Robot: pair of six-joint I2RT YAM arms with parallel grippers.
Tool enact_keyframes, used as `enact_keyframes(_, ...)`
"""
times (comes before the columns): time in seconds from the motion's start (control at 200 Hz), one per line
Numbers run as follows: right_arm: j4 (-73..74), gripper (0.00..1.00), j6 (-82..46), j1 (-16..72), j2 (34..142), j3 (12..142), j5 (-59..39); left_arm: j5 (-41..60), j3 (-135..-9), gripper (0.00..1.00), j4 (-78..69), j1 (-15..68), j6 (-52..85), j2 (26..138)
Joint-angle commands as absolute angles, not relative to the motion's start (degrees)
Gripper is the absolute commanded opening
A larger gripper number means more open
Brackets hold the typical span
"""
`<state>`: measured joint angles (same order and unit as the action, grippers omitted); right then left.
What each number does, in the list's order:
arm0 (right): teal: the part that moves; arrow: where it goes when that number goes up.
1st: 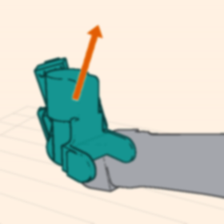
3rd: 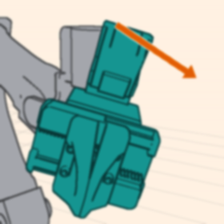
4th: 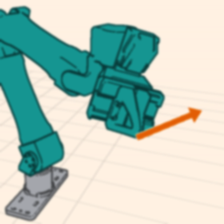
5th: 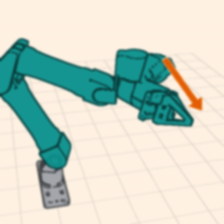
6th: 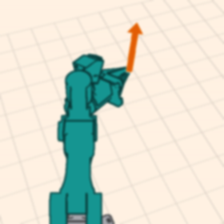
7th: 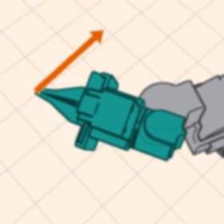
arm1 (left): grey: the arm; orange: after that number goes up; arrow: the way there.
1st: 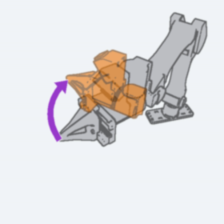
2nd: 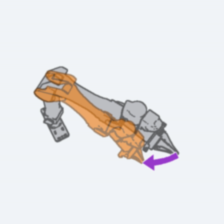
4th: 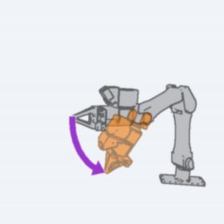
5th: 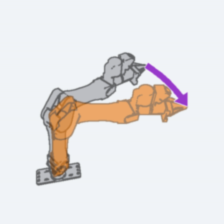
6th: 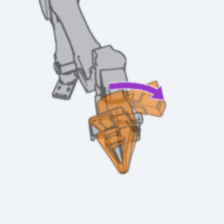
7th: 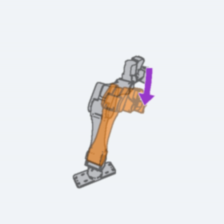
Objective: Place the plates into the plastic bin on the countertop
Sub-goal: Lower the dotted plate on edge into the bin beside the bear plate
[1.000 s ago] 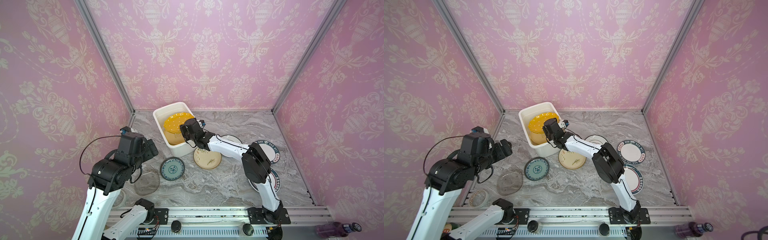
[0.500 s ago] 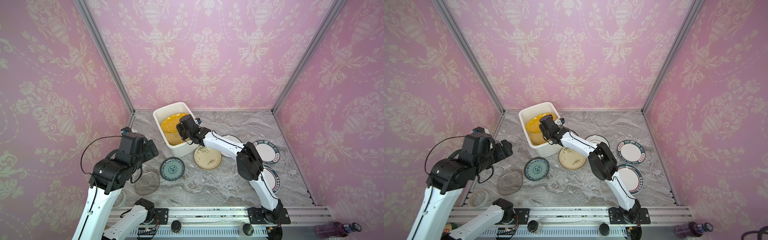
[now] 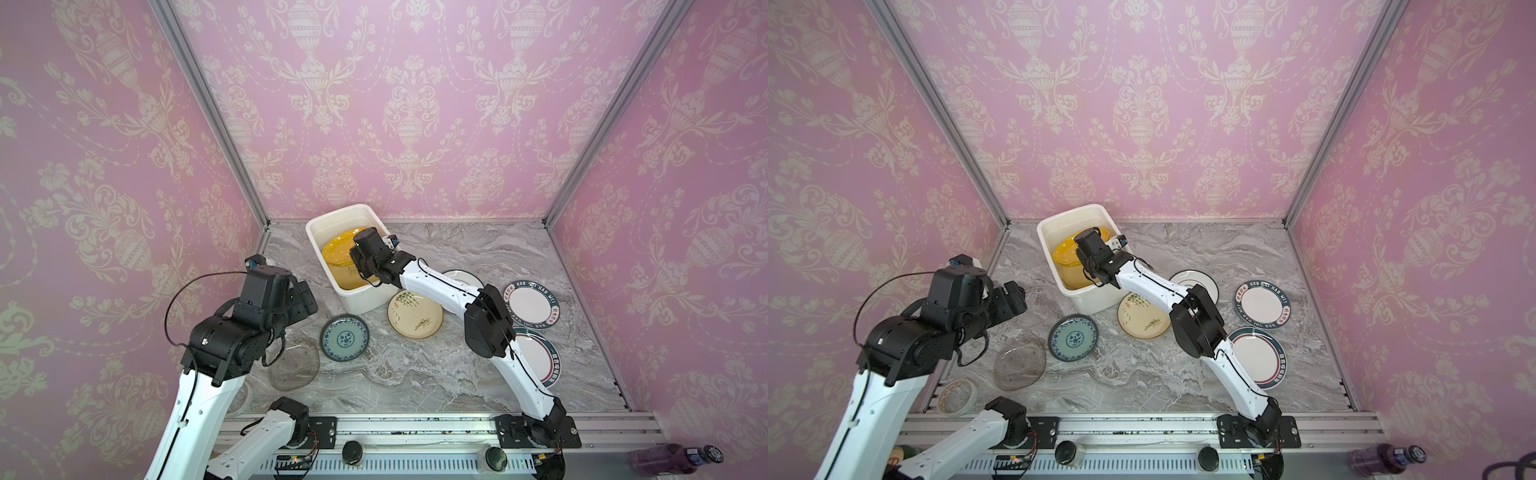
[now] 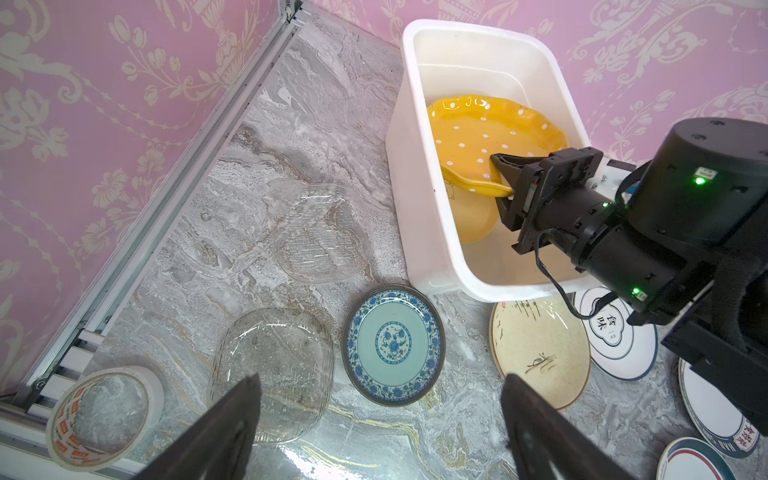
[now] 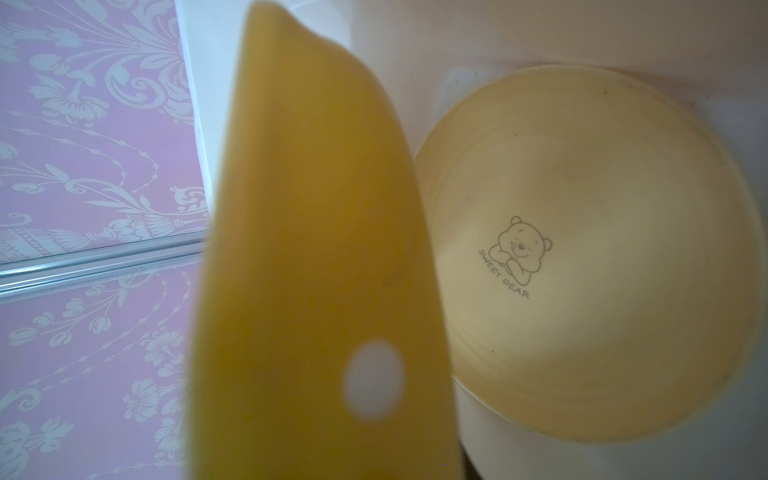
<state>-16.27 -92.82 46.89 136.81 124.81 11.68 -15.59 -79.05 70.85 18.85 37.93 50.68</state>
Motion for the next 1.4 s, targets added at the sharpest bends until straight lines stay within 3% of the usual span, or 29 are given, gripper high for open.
enact_keyframes(0.0,-15.0,0.00,-92.9,46.8,138.2,126.8,10.3,-17.2,-78.3,0.92,71.8,18.4,36.1,50.3)
enact_keyframes(0.665,-19.5,0.16,-90.6,46.8,141.8,128.9,9.9,-18.2,-76.9,0.94,72.1,18.4,35.6,49.5)
enact_keyframes(1.176,-25.1,0.53,-90.0,46.8,143.3,133.1,10.4,-19.5,-77.3,0.96,72.3,18.4,35.5,49.3)
enact_keyframes(1.396,-32.5,0.60,-92.7,46.7,143.8,135.0,9.9,-21.1,-77.9,0.96,72.6,18.4,35.0,49.2)
